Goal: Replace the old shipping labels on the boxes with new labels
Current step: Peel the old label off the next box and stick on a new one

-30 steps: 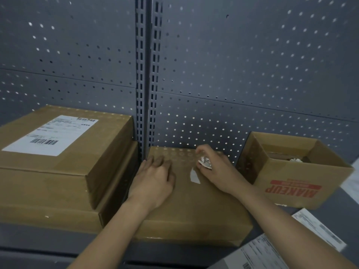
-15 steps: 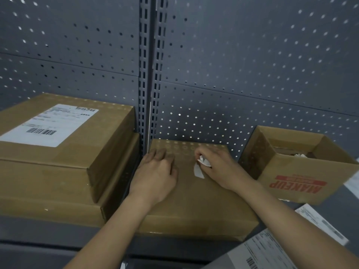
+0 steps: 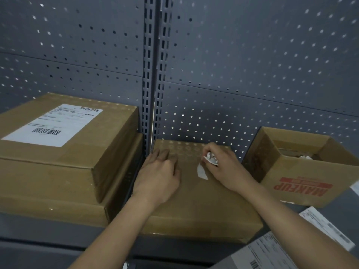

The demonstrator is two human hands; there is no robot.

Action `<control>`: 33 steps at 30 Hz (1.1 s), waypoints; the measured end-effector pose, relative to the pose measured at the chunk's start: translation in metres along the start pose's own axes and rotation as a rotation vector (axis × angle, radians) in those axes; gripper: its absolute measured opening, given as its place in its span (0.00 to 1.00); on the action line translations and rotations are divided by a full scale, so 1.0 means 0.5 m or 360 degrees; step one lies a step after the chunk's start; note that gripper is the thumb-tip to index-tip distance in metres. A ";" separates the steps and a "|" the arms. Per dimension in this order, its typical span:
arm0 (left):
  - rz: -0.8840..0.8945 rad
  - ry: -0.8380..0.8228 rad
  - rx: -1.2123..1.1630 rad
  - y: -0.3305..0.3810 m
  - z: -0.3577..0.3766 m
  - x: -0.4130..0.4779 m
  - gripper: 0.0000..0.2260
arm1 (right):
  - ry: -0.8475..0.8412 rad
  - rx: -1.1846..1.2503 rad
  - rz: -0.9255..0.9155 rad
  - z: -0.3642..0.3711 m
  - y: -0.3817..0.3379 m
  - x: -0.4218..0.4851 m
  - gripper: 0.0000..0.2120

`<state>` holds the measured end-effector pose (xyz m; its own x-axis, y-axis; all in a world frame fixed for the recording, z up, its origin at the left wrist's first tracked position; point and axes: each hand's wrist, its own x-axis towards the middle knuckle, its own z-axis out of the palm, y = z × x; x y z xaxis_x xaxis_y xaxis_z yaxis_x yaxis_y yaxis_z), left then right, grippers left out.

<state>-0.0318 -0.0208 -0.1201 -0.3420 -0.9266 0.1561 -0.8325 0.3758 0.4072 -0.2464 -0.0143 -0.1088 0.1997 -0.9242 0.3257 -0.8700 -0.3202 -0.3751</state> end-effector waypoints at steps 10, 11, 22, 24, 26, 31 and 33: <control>-0.0001 0.0008 0.0010 -0.001 0.002 0.002 0.22 | 0.0068 -0.0540 -0.0401 0.021 -0.010 0.013 0.13; -0.0002 0.0013 0.0010 0.000 0.002 0.002 0.22 | 0.0055 -0.0538 -0.0415 0.020 -0.010 0.012 0.11; -0.0007 0.0040 -0.0014 -0.002 0.005 0.004 0.21 | -0.0045 -0.0023 -0.0014 0.001 -0.008 -0.008 0.09; -0.0013 0.0042 -0.0013 -0.002 0.005 0.005 0.21 | -0.0014 -0.0007 -0.0037 0.000 -0.005 -0.006 0.10; -0.0014 0.0036 -0.0003 -0.002 0.005 0.006 0.22 | -0.0054 -0.0084 -0.0065 0.003 -0.005 0.000 0.12; -0.0006 0.0038 0.0003 -0.002 0.005 0.005 0.21 | -0.0025 -0.0420 -0.0300 0.011 -0.015 0.009 0.19; -0.0003 0.0047 0.0014 -0.001 0.005 0.004 0.21 | -0.0017 -0.0410 -0.0353 0.012 -0.016 0.008 0.20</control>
<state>-0.0331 -0.0230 -0.1223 -0.3274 -0.9272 0.1818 -0.8370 0.3739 0.3995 -0.2359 -0.0165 -0.1099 0.4004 -0.8403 0.3654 -0.8898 -0.4518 -0.0639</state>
